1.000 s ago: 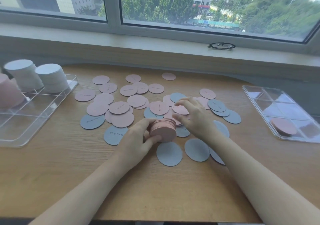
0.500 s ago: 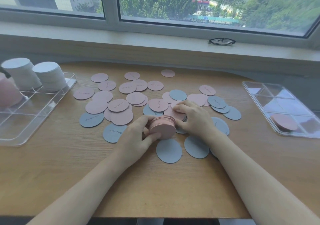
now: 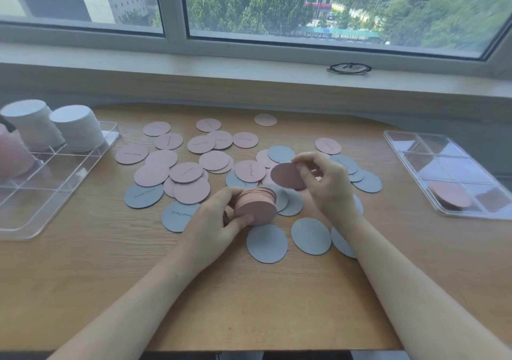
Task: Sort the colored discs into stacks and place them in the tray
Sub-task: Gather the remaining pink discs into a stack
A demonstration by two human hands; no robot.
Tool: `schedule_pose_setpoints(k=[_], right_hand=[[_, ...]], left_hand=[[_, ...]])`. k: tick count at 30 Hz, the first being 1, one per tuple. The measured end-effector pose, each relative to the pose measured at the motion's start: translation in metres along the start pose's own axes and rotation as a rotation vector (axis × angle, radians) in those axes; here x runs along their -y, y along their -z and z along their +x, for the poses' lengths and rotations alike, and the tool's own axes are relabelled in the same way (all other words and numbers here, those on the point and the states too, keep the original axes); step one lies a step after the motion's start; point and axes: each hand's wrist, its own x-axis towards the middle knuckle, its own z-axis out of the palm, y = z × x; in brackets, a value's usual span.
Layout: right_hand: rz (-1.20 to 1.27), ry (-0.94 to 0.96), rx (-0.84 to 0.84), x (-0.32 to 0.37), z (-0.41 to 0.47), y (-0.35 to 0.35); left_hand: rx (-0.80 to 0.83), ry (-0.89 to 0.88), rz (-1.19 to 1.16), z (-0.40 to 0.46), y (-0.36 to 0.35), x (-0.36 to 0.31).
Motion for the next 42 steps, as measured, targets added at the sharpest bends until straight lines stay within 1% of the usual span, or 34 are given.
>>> schedule_pose_setpoints(k=[1, 3, 5, 9, 11, 13, 14, 15, 17, 18, 21, 25, 29, 34, 39, 42], right_hand=[[0.104, -0.029, 0.010, 0.003, 0.000, 0.001], [0.315, -0.079, 0.084, 0.010, -0.002, 0.003], [0.436, -0.112, 0.190, 0.016, -0.004, 0.002], [0.419, -0.136, 0.425, 0.021, -0.011, -0.009], [0.370, -0.113, 0.495, 0.021, -0.012, -0.012], [0.345, -0.089, 0.478, 0.021, -0.010, -0.008], [0.300, -0.079, 0.429, 0.019, -0.008, -0.005], [0.201, -0.068, 0.350, 0.013, -0.005, -0.002], [-0.080, -0.048, 0.205, -0.004, 0.003, 0.005], [-0.198, -0.067, 0.191, -0.012, 0.007, 0.009], [-0.442, -0.166, 0.267, -0.029, 0.013, 0.012], [-0.661, -0.183, 0.295, -0.033, 0.013, 0.004], [-0.702, -0.207, 0.273, -0.032, 0.014, 0.002], [-0.741, -0.206, 0.401, -0.036, 0.018, 0.003], [-0.753, -0.122, 0.278, -0.039, 0.018, 0.006], [-0.708, -0.104, 0.258, -0.039, 0.017, 0.007]], left_hand=[[-0.002, 0.001, -0.001, 0.000, 0.000, 0.000], [-0.008, 0.004, -0.001, 0.000, 0.000, 0.001], [-0.018, 0.017, -0.002, 0.000, 0.000, 0.000], [-0.005, 0.007, 0.003, -0.001, 0.001, -0.002], [0.005, 0.000, 0.002, 0.000, 0.001, -0.002], [0.016, 0.006, 0.000, 0.000, 0.001, -0.002], [0.021, 0.012, 0.002, 0.000, 0.001, -0.002], [0.021, 0.018, 0.005, 0.000, 0.001, -0.002], [0.020, 0.022, 0.012, -0.001, 0.001, -0.004], [0.021, 0.023, 0.014, -0.001, 0.001, -0.004], [0.023, 0.028, 0.009, -0.001, 0.001, -0.004], [0.022, 0.026, 0.015, -0.002, 0.001, -0.004], [0.027, 0.018, 0.011, -0.001, 0.001, -0.004], [0.022, 0.004, 0.010, 0.000, 0.002, -0.004], [0.023, 0.008, 0.001, 0.000, 0.001, -0.003], [0.023, 0.008, 0.005, 0.000, 0.001, -0.002]])
